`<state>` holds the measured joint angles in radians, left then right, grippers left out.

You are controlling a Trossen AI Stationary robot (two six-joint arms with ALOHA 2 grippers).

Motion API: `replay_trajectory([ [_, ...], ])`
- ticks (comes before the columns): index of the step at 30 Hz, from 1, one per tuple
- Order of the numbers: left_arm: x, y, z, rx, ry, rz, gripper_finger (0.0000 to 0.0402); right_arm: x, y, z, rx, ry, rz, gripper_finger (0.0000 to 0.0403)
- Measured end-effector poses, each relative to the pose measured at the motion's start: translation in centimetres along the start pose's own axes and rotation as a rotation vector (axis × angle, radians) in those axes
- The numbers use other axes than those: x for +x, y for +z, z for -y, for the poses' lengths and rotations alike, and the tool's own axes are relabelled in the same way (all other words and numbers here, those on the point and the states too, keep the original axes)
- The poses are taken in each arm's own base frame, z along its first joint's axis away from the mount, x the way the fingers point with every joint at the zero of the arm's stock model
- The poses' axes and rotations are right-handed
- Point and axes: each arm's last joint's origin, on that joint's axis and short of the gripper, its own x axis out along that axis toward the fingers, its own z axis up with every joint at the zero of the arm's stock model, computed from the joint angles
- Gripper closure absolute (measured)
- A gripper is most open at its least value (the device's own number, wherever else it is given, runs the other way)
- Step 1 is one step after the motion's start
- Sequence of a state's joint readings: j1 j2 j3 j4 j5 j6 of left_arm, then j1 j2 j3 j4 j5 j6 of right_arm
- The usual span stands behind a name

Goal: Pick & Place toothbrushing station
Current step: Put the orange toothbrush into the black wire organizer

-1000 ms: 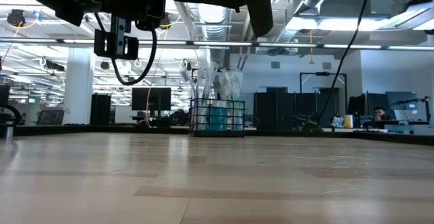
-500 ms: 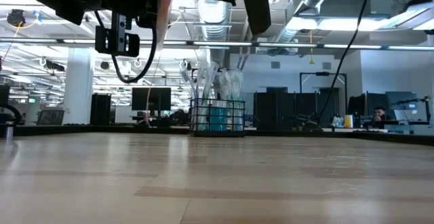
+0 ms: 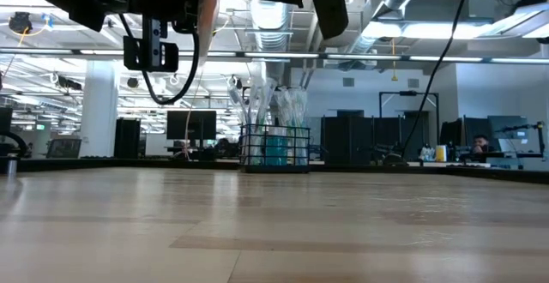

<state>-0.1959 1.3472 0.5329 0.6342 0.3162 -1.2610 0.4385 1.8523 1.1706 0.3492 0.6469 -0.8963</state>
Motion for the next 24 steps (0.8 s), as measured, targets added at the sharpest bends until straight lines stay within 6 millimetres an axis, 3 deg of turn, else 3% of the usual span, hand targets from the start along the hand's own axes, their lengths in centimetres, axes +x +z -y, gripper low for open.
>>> replay_trajectory([
  [8, 0.0, -0.3, 0.3, 0.007, -0.013, -0.009, 0.04, 0.0, -0.1, 0.1, 0.016, -0.027, -0.037, 0.0402],
  [19, -1.0, -0.3, 2.0, 0.181, -0.073, 0.028, 0.04, -1.6, 0.2, 1.6, 0.105, -0.023, -0.048, 0.0402],
  [24, -0.8, -0.6, 1.7, 0.181, -0.053, 0.027, 0.04, -2.0, 0.0, 1.1, 0.064, 0.025, -0.081, 0.0403],
])
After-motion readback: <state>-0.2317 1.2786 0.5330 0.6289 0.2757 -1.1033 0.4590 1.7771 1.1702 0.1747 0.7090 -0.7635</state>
